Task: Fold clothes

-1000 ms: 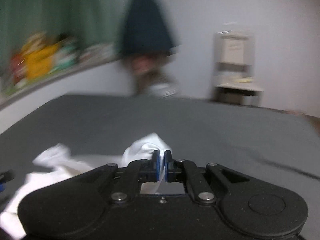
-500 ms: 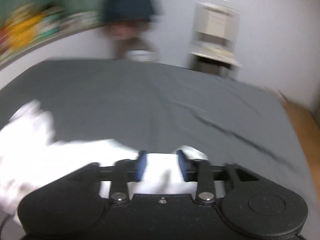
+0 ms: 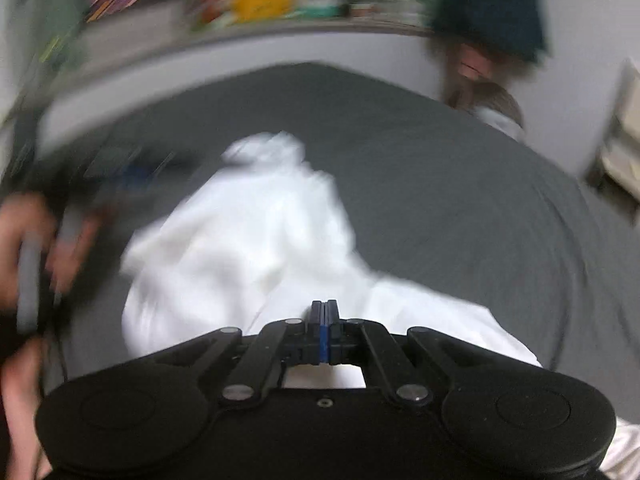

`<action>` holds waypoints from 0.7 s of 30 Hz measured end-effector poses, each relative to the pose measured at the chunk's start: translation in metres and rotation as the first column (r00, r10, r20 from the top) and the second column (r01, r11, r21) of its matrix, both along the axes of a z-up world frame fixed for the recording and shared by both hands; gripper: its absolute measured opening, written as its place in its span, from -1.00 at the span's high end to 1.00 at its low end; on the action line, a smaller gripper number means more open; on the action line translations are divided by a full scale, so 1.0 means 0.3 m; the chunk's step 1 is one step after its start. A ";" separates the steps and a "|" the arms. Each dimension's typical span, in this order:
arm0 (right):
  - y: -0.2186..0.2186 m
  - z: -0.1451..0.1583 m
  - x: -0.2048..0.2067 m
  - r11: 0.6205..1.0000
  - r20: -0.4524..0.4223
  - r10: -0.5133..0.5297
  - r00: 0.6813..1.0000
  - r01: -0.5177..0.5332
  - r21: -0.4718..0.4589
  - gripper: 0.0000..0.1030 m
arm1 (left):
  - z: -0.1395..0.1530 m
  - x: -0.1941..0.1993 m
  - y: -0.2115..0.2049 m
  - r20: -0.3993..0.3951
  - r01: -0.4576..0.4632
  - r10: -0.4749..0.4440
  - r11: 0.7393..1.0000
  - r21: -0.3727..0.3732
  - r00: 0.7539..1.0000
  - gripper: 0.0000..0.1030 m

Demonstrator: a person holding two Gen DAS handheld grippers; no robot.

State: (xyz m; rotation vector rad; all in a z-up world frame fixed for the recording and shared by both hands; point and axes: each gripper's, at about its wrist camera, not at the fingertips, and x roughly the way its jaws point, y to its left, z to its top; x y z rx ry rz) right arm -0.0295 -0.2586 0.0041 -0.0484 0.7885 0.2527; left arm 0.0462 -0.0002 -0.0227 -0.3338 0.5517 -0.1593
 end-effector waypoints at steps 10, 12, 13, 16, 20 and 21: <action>-0.064 0.029 -0.046 0.984 -0.071 0.155 0.985 -0.147 0.097 0.04 | -0.006 0.011 0.023 -0.009 -0.031 0.030 0.998 -0.046 0.999 -1.00; -0.005 0.008 -0.094 0.974 -0.093 0.225 0.970 -0.221 0.042 0.09 | -0.012 0.017 0.019 -0.020 -0.029 0.028 0.998 -0.048 0.999 -1.00; 0.012 -0.011 -0.090 0.975 -0.109 0.220 0.969 -0.220 0.018 0.18 | -0.016 0.020 0.017 -0.025 -0.028 0.027 0.998 -0.048 0.999 -1.00; 0.034 -0.070 -0.021 0.982 -0.161 0.180 0.970 -0.169 0.079 0.77 | -0.011 0.015 0.009 -0.016 -0.019 0.019 0.999 -0.031 1.000 -1.00; -0.019 -0.076 0.055 0.969 -0.161 0.100 0.982 -0.059 0.241 0.79 | -0.009 0.016 0.019 -0.015 -0.032 0.031 0.999 -0.044 0.999 -1.00; -0.052 -0.067 0.074 0.954 -0.162 0.079 0.984 -0.028 0.297 0.79 | -0.011 0.018 0.021 -0.018 -0.035 0.034 0.998 -0.050 0.999 -1.00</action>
